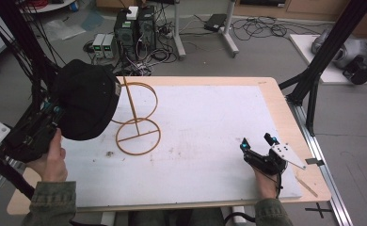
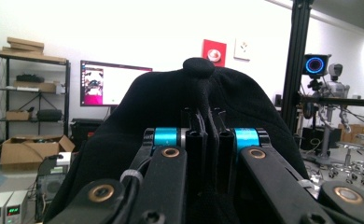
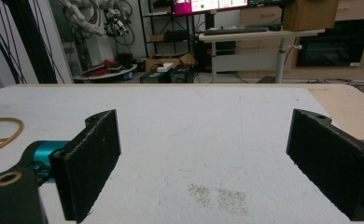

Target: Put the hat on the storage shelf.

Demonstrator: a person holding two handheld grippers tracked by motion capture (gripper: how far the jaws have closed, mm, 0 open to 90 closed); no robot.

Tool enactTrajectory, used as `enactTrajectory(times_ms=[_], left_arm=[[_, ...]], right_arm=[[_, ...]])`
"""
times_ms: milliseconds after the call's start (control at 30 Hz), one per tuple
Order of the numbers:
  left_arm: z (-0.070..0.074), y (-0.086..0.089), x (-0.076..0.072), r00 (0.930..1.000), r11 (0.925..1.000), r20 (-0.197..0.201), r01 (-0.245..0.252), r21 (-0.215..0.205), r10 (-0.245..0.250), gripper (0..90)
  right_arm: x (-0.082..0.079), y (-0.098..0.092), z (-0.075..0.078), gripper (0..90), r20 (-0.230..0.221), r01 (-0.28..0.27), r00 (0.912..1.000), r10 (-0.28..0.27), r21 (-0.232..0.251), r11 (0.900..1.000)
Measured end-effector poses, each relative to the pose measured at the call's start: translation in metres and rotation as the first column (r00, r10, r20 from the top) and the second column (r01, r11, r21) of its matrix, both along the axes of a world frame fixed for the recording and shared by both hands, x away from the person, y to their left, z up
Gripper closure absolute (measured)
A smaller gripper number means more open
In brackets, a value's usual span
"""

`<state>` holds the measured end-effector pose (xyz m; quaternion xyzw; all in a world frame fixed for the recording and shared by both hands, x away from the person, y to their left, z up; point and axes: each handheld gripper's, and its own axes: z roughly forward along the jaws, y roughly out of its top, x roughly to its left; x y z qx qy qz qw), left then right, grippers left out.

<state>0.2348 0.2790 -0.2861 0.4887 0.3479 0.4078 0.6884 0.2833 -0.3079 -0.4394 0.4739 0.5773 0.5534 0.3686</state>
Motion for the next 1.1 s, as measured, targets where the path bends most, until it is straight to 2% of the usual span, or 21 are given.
enactTrajectory(times_ms=[333, 467, 600, 800, 1100], left_arm=[[0.011, -0.017, 0.013, 0.9992, 0.9993, 0.020, 0.035, 0.012, -0.035, 87.1], [0.012, -0.023, 0.019, 0.9989, 0.9990, 0.019, 0.043, 0.013, -0.044, 87.1], [0.011, -0.028, 0.024, 0.9987, 0.9981, 0.007, 0.050, 0.037, -0.050, 87.0], [0.010, -0.033, 0.033, 0.9981, 0.9975, -0.003, 0.062, 0.034, -0.062, 87.1], [0.014, -0.044, 0.043, 0.9966, 0.9955, -0.005, 0.083, 0.047, -0.083, 87.0]], right_arm=[[-0.002, -0.004, 0.002, 9.0, 0.016, 0.019, 0.9997, -0.019, 0.003, 1.000], [-0.003, -0.004, 0.002, 9.0, 0.019, 0.024, 0.9995, -0.024, -0.004, 1.000], [-0.004, -0.004, 0.002, 9.0, 0.019, 0.028, 0.9994, -0.027, -0.017, 0.999], [-0.007, -0.003, 0.004, 9.0, 0.026, 0.039, 0.9989, -0.039, -0.020, 0.999], [-0.012, -0.004, 0.005, 9.0, 0.027, 0.092, 0.9955, -0.091, -0.030, 0.995]])
